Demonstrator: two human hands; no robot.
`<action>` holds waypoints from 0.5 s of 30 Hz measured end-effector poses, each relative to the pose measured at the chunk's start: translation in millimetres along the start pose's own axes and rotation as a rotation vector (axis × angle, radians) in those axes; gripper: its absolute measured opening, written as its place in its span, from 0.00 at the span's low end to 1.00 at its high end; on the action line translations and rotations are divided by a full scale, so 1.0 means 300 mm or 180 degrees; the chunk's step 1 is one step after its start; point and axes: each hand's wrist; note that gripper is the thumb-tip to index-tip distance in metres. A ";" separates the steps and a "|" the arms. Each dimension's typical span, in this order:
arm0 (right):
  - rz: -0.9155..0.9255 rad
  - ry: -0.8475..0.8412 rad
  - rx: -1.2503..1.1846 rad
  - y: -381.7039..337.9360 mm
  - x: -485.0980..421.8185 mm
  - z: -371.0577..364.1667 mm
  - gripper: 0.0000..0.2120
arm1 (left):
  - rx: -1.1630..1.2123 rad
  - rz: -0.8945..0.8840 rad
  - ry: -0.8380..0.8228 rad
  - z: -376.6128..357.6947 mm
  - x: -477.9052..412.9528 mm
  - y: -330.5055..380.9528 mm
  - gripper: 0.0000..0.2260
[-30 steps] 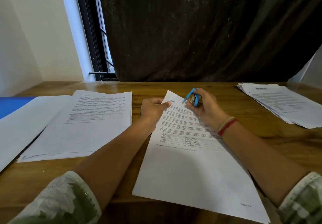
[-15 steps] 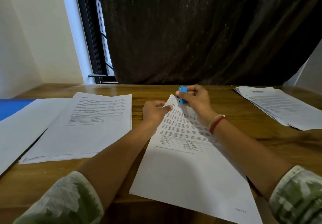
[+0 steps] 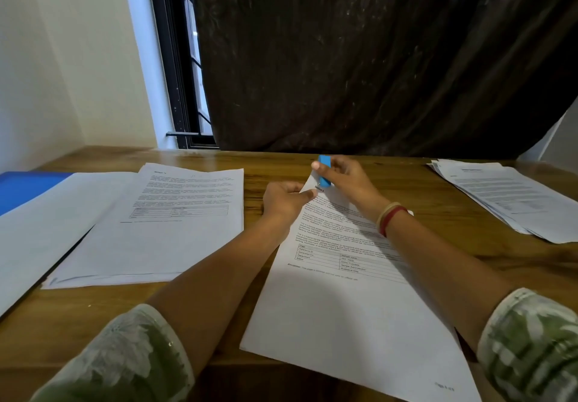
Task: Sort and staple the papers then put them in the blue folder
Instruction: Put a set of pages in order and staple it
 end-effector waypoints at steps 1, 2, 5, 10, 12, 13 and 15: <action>-0.0054 0.0016 0.0064 0.006 -0.003 -0.010 0.23 | -0.0016 0.0022 0.0008 0.001 -0.002 -0.001 0.05; -0.0088 0.0013 0.0064 0.011 -0.005 -0.019 0.22 | -0.0026 0.0036 0.0019 0.003 -0.004 -0.001 0.04; -0.0126 0.0000 -0.0230 0.010 -0.003 -0.020 0.14 | -0.0046 0.0088 -0.0013 0.004 -0.007 0.000 0.04; -0.0137 -0.0299 -0.0397 -0.013 -0.016 0.016 0.17 | -0.0005 0.0116 -0.0189 0.004 0.004 0.011 0.04; -0.0135 -0.0428 -0.0312 -0.018 -0.023 0.021 0.18 | 0.0062 0.0149 -0.0167 0.005 0.010 0.018 0.05; -0.0150 -0.0478 -0.0282 -0.020 -0.025 0.025 0.19 | 0.0091 0.0189 -0.0153 0.005 0.015 0.022 0.06; -0.0175 -0.0576 -0.0140 -0.020 -0.034 0.039 0.26 | 0.0149 0.0246 -0.0153 0.008 0.016 0.025 0.06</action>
Point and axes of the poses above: each hand's wrist, its own x-axis away from the middle knuckle, its own z-axis out of the back of the hand, y = z × x, and after that the axes turned 14 degrees about -y, right-handed
